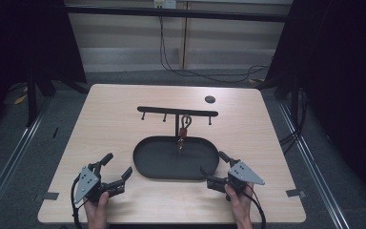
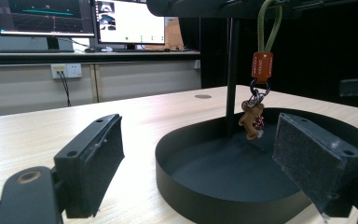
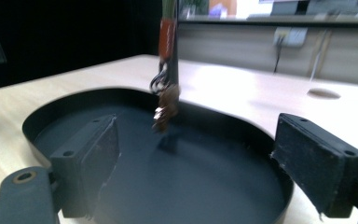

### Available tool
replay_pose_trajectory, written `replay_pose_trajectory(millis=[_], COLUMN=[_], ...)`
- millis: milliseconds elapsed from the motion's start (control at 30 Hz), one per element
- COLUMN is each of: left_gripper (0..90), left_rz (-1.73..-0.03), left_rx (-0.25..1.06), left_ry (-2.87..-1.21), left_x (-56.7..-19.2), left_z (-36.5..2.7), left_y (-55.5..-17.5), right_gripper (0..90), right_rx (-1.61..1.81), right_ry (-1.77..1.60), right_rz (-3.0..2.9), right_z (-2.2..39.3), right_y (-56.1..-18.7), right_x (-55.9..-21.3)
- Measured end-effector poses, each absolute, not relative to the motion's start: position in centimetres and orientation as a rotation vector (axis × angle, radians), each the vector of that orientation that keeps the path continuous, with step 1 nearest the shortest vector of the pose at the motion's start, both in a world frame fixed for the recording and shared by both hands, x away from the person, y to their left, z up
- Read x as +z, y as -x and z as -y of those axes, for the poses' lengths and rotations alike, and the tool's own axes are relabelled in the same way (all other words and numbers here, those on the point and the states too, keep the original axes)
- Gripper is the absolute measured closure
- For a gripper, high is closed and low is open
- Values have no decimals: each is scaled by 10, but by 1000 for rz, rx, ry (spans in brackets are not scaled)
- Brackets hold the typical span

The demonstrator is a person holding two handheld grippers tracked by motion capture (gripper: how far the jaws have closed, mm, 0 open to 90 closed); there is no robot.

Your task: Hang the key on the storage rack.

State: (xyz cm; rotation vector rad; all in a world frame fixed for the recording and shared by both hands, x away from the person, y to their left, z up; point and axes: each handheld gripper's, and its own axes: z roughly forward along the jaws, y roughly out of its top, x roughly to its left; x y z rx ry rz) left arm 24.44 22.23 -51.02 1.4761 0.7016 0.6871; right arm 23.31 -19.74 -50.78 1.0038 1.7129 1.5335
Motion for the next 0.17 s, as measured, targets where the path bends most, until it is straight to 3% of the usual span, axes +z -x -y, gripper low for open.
replay_pose_trajectory(millis=[167], left_gripper=[157], left_rz=[-708], left_rx=[691], left_ry=[-1472], left_x=[-510], left_z=[-222], left_y=[-244], right_gripper=[133], right_rx=[1606], right_ry=[-937], right_rz=[-1603], right_z=[203], right_y=[-223], right_x=[-512])
